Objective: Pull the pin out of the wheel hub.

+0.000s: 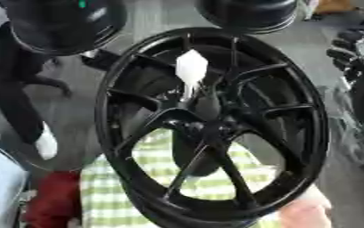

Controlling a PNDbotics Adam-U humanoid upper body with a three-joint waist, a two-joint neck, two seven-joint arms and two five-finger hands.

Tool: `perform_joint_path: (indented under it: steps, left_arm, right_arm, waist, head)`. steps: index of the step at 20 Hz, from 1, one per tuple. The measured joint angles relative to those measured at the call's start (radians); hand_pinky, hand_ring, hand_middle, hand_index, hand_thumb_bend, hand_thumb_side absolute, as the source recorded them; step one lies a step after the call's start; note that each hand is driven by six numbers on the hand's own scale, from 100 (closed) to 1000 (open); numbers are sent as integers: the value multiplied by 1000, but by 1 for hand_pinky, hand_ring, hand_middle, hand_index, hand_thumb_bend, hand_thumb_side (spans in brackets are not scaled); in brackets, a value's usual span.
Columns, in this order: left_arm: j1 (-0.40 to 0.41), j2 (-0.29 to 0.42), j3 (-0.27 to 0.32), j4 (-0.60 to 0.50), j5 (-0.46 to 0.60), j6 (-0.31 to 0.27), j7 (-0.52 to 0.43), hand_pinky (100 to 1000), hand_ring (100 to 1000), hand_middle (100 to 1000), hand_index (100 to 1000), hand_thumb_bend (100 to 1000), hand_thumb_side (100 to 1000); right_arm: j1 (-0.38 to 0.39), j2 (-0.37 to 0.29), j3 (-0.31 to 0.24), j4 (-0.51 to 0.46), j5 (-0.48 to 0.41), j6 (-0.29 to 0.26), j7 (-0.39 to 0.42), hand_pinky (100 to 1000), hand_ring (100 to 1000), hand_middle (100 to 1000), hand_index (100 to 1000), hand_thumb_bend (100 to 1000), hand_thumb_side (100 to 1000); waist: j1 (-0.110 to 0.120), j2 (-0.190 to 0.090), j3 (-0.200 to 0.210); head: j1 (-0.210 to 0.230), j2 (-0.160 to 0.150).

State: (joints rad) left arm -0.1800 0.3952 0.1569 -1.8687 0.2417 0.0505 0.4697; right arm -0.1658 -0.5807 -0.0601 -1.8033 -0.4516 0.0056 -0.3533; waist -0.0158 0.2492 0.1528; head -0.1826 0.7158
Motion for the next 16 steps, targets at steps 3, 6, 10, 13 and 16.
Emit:
perform_joint_path:
  steps: [3,6,10,13,16]
  left_arm:
    - [0,0,0,0,0,0,0,643,862,846,816,251,815]
    - [0,0,0,0,0,0,0,643,862,846,816,251,817]
    - [-2,1,0,0,0,0,-1,643,861,845,816,249,803]
    - [-13,26,-7,1,-1,3,-8,644,861,845,817,246,791]
    - [-37,79,-22,1,-4,6,-27,645,860,843,818,233,773]
  right_arm:
    - [1,0,0,0,0,0,0,955,820,770,824,100,705]
    - [5,0,0,1,0,0,0,955,820,770,824,100,706]
    - [7,0,0,3,1,0,0,955,820,769,824,100,706]
    - [7,0,0,5,2,0,0,956,819,769,824,100,706]
    - [8,0,0,5,3,1,1,955,818,768,823,100,706]
  waist:
    - [0,0,0]
    - [0,0,-1]
    - [1,0,-2]
    - [3,0,-3]
    - [6,0,-3]
  head:
    - [-9,5]
    - [-18,12]
    - [-22,12]
    - [-23,12]
    - [-22,12]
